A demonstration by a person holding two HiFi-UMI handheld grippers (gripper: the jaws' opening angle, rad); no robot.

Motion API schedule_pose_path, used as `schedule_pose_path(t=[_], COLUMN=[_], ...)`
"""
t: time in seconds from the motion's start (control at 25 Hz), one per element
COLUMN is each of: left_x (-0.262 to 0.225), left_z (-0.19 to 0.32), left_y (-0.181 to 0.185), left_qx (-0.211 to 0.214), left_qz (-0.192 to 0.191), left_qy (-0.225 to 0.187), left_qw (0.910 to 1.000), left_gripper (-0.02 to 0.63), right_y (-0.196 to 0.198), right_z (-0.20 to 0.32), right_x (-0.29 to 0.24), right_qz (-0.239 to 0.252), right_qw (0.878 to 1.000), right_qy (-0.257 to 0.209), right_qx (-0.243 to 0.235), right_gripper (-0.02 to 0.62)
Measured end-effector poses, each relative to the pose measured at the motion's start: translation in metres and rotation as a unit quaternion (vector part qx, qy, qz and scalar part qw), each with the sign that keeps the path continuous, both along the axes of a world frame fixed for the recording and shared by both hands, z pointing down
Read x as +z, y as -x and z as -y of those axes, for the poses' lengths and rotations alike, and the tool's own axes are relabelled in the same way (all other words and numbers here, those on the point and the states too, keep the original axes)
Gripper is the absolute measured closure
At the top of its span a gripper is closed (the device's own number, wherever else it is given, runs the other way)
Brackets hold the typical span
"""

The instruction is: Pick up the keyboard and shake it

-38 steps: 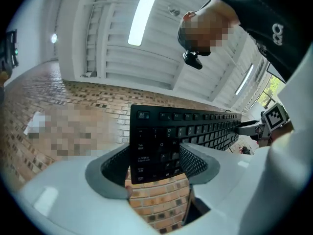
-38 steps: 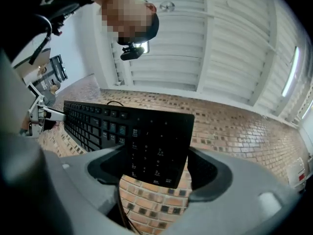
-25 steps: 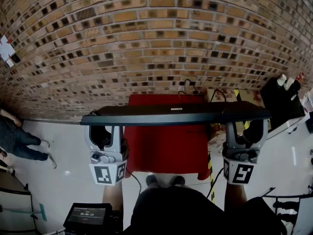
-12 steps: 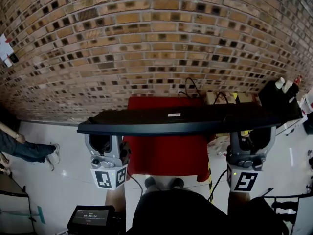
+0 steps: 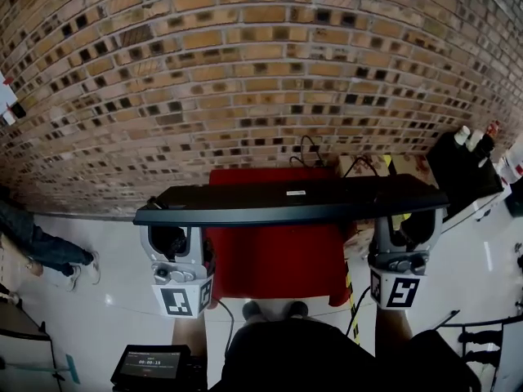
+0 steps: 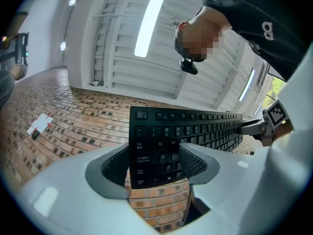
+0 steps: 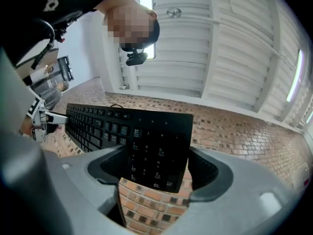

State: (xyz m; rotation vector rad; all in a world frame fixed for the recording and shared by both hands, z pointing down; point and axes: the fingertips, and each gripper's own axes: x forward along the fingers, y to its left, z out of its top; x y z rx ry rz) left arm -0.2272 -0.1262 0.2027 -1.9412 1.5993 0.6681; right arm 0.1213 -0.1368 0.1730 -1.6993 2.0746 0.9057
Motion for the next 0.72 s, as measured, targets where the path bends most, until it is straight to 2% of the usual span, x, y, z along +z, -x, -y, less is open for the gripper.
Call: schedule_pose_path(t=[0.12,0.24,0.32,0.72], left_x=[-0.006,-0.025,-0.034,-0.03], left_z=[-0.003,-0.011,-0.014,-0.005], left_y=[-0.013,-0.035,-0.047,-0.062], left_qx=[-0.011,-0.019,-0.019,0.0], left_qz=[0.047,0.1,0.121,0.11], left_qy=[-0.007,-0.039,-0.053,-0.041], left_qw=[0.9988,0.994,0.991,0.9931], left_gripper=[0.286,0.287,0.287,0.288], right_y=[-0.024,-0.044,-0.055,-0.071], right_z=[0.008,0.009,0.007,0.002], right_x=[0.029,0.043,0.046,0.039], right_qz=[0.045,0.091,0.113,0.096], right_qw=[0.999,0.995,0.993,0.995], right_qy=[0.021,0.029,0.03,0.026], right_qx=[0.003,0.0,0.001,0.015], right_gripper=[0.227,0.227,0.227,0.227])
